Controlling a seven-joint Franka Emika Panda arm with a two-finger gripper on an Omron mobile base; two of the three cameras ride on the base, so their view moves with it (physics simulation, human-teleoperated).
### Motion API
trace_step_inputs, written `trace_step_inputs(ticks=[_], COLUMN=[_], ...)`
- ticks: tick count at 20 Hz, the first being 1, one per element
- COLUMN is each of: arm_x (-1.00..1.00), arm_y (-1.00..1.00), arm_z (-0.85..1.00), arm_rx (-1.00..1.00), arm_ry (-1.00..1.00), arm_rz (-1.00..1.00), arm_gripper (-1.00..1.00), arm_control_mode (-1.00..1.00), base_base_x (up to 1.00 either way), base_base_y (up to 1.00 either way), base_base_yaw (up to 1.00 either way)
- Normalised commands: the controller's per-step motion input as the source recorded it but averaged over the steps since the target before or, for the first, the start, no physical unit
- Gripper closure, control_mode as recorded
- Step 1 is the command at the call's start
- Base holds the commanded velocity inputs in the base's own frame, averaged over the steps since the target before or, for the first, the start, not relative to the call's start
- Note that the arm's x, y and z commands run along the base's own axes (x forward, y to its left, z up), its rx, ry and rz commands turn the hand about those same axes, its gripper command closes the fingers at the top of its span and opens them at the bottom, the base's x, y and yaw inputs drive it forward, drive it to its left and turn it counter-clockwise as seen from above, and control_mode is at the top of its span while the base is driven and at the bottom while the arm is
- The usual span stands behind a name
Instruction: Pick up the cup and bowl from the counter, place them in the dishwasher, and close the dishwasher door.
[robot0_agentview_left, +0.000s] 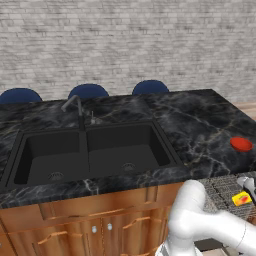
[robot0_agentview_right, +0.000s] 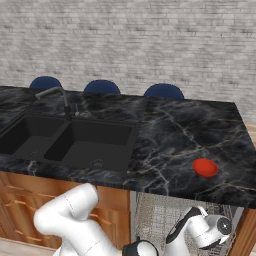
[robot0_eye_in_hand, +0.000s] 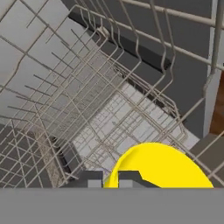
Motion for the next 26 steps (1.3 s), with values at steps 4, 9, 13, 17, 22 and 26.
trace_step_inputs(ticks=[4, 9, 13, 17, 22, 26], arm_x=[0.03, -0.09, -0.37, -0.54, -0.95, -1.0], arm_y=[-0.21, -0.28, -0.31, -0.3, -0.31, -0.37], arm_z=[-0.44, -0.6, -0.69, -0.88, -0.83, -0.73], arm_rx=[0.0, 0.0, -0.01, -0.02, -0.04, -0.03], arm_ry=[0.01, 0.01, 0.0, 0.0, 0.0, -0.01], arm_rz=[0.0, 0.0, 0.0, 0.01, 0.05, 0.07], arm_gripper=[-1.0, -1.0, -1.0, -1.0, -1.0, -1.0], arm_control_mode=[-1.0, -1.0, -1.0, -1.0, -1.0, -1.0], base_base_x=[0.0, 0.0, 0.0, 0.0, 0.0, 0.0], base_base_y=[0.0, 0.0, 0.0, 0.0, 0.0, 0.0], base_base_yaw=[0.0, 0.0, 0.0, 0.0, 0.0, 0.0])
